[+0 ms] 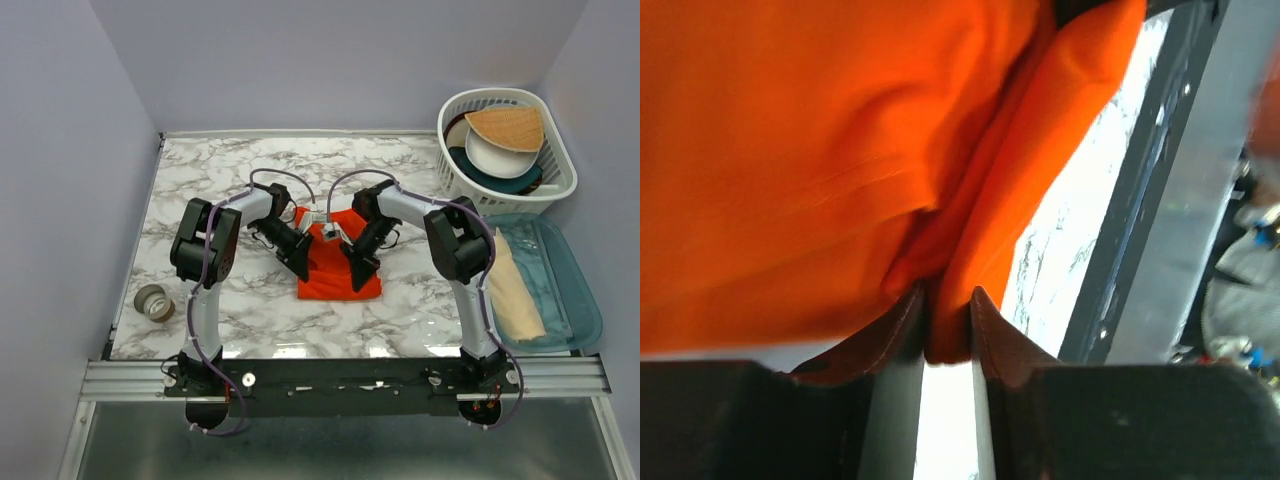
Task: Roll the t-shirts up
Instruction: Roll the T-shirt to the center of the board.
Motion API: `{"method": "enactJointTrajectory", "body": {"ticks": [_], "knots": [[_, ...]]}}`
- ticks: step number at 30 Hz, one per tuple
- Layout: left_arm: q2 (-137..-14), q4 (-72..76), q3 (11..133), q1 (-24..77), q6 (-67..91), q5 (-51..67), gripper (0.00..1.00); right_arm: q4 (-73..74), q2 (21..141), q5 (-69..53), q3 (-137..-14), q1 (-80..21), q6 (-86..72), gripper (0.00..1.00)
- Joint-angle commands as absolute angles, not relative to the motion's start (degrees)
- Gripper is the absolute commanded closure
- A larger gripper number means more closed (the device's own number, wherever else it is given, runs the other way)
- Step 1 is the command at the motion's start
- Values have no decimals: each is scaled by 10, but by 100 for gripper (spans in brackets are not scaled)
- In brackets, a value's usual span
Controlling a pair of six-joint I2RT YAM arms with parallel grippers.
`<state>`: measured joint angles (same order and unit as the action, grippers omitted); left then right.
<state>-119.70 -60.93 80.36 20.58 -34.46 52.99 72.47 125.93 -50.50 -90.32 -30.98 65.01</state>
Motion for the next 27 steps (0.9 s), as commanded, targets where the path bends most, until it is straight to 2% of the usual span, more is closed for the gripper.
{"method": "enactJointTrajectory", "body": {"ticks": [1, 7, 11, 16, 17, 20, 22, 27], "knots": [[-1192, -536, 800, 162, -263, 524, 65, 799, 1336, -452, -972, -284, 594, 89], [-1134, -569, 817, 124, -270, 541, 61, 794, 1381, -442, -1020, -272, 527, 87], [-974, -563, 743, 134, -355, 518, 51, 786, 1395, -423, -1027, -278, 483, 86], [-767, -400, 544, 211, -408, 437, 36, 824, 1454, -380, -1083, -297, 456, 86], [-704, -365, 513, 232, -409, 392, 34, 833, 1463, -375, -1096, -298, 454, 86], [-619, -238, 408, 326, -412, 319, 30, 843, 1475, -372, -1108, -301, 447, 86], [-598, -155, 372, 384, -404, 274, 30, 857, 1484, -374, -1119, -301, 447, 86], [-600, -45, 303, 431, -417, 195, 30, 871, 1501, -375, -1138, -301, 445, 86]]}}
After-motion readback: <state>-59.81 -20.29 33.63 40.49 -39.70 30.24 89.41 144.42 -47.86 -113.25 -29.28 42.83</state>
